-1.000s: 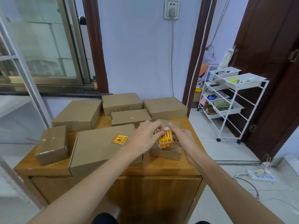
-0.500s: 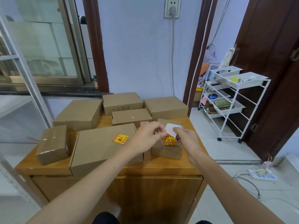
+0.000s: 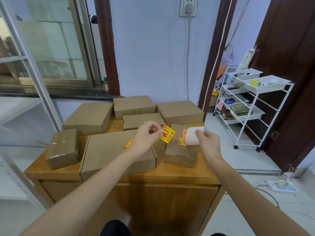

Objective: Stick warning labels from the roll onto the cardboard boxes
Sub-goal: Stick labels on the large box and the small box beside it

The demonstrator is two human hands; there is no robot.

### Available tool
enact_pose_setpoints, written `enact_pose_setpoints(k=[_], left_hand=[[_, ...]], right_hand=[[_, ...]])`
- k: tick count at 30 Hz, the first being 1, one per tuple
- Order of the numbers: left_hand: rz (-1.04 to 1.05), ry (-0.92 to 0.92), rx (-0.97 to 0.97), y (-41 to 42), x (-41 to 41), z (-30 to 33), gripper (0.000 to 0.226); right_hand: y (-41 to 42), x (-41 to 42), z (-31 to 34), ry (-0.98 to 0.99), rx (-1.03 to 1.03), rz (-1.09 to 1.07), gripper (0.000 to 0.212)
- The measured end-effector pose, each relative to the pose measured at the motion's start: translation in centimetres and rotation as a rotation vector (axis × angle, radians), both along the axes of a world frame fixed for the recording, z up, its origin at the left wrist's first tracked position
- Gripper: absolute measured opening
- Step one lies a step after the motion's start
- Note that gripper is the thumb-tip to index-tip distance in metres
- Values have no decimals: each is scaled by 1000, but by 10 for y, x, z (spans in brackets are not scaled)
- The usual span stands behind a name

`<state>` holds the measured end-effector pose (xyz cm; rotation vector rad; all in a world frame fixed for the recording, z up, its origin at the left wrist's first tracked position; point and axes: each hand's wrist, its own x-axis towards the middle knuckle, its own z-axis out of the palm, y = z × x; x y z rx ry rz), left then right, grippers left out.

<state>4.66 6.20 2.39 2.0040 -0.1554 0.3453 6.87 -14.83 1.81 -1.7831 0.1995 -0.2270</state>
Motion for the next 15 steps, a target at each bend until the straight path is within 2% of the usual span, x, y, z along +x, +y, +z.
enact_pose_setpoints(k=[8, 11, 15], left_hand=[[293, 157, -188, 100, -7, 3, 13], [380, 156, -150, 145, -19, 7, 17], [555, 156, -138, 204, -32, -1, 6]], right_hand=[[53, 2, 2, -67, -62, 229, 23], [82, 4, 1, -83, -86, 302, 26], [118, 4, -1, -120, -135, 348, 32]])
